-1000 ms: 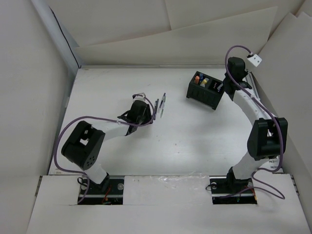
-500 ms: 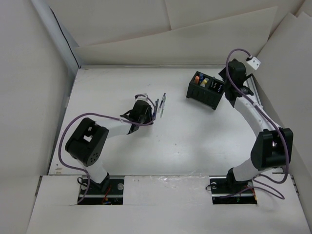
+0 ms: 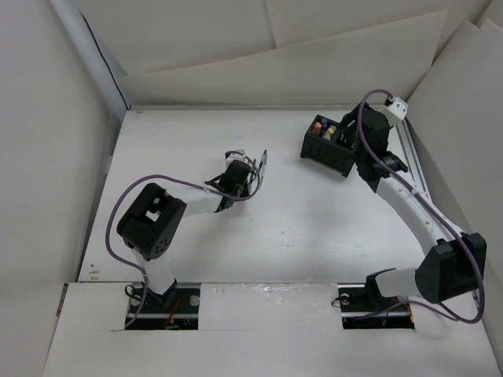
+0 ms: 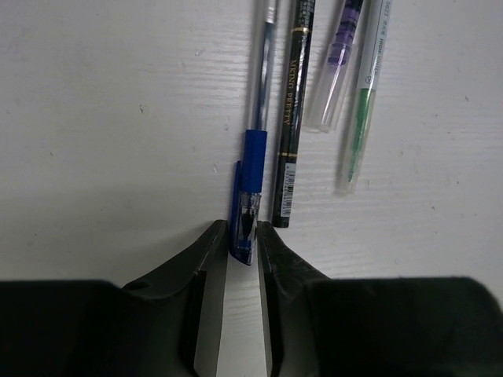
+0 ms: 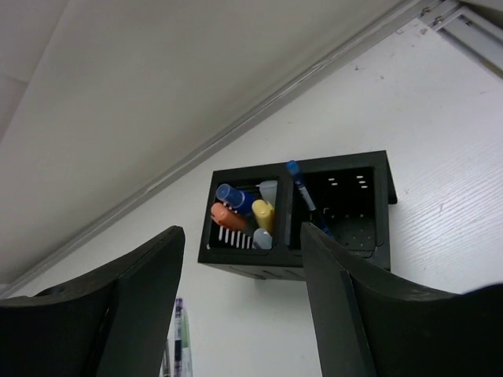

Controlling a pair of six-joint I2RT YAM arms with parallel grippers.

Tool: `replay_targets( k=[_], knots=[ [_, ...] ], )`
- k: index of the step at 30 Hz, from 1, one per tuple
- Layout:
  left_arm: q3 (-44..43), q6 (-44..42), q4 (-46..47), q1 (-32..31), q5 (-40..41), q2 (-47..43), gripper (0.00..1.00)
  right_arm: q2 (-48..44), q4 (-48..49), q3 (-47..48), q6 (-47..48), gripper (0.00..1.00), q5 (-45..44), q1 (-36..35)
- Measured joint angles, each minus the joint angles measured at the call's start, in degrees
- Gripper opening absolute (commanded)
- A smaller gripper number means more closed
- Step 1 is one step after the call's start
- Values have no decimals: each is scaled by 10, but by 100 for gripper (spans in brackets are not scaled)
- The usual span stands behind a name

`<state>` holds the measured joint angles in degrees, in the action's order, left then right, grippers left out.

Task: Sort the stationery into containers
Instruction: Pick up the pen from the center of the board.

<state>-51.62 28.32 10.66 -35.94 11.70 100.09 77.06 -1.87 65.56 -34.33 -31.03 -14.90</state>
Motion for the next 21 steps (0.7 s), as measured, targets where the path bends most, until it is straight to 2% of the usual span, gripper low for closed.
replay_targets(
  k=[7,10,16,21],
  knots=[
    [-26,0,-10,-22,37,21,0,-28,-1,-8,0,67,6,-24],
    [-26,1,-12,-22,47,21,0,-35,0,-8,0,68,15,-30],
    [-17,7,-30,-22,73,2,0,-35,0,-14,4,80,82,-49],
    [17,11,-36,-22,77,-81,0,-4,1,-17,10,88,171,-82]
  ],
)
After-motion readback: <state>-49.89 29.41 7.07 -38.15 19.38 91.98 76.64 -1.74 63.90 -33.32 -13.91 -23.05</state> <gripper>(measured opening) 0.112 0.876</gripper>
